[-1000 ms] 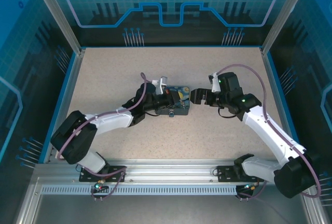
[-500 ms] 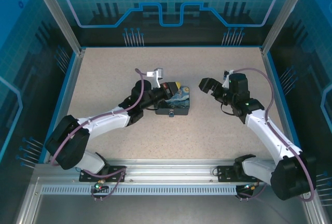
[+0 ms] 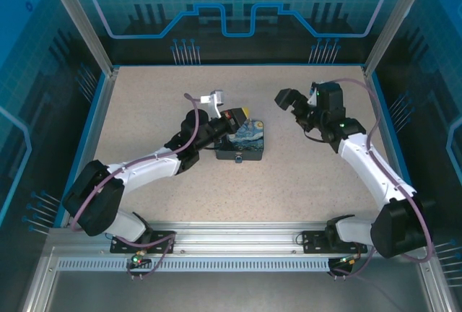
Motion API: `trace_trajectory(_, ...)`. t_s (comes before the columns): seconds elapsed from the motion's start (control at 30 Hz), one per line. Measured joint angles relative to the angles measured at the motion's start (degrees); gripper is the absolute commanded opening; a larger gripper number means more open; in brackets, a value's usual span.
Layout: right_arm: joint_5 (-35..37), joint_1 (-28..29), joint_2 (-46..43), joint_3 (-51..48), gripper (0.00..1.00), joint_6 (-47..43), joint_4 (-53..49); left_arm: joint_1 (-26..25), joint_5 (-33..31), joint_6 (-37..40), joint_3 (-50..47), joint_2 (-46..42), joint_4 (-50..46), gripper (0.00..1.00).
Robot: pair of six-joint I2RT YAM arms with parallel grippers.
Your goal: Unlock the padlock with the key
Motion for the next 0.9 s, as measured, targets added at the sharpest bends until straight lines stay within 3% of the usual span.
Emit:
trace_trajectory(0.17, -6.6, 1.5, 2.9, -6.3, 0.96, 0.3, 7.7, 0.0, -1.0, 0.0, 0.1, -0.2, 0.4, 0.00)
trace_trajectory(0.57, -18.8, 2.0, 3.1, -14.9, 0.52, 6.1, 33.7, 0.0, -3.1, -2.0, 0.1, -0.5, 0.4, 0.00)
trace_trajectory(0.9, -22.4, 2.2, 3.1, -16.0, 0.48, 6.8, 40.7, 0.1, -3.2, -6.1, 0.1, 0.2, 2.7, 0.00)
